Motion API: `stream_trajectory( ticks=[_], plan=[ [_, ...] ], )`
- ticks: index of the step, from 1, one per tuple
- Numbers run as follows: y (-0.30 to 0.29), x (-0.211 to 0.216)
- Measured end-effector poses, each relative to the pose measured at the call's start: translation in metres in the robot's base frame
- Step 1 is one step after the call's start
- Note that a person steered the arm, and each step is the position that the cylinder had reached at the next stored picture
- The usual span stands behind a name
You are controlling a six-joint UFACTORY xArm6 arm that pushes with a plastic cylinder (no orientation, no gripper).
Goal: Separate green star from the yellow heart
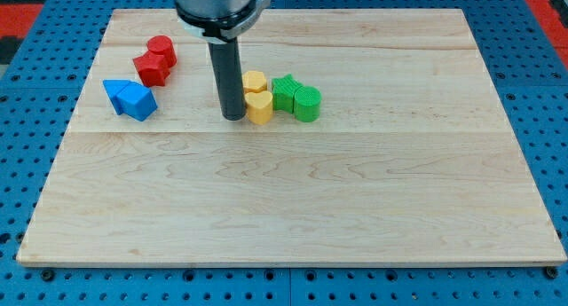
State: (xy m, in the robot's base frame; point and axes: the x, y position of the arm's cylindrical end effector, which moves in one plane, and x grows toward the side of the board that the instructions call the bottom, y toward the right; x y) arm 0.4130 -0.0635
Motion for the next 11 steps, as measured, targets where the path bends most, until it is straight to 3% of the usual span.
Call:
stream_trajectory(
  ticks=[3,7,9,10,11],
  plan=[
    [0.063,-0.002],
    [0.068,-0.087],
    [-0.021,-0.127],
    [-0.076,-0.169],
    [-0.143,-0.173]
  ],
)
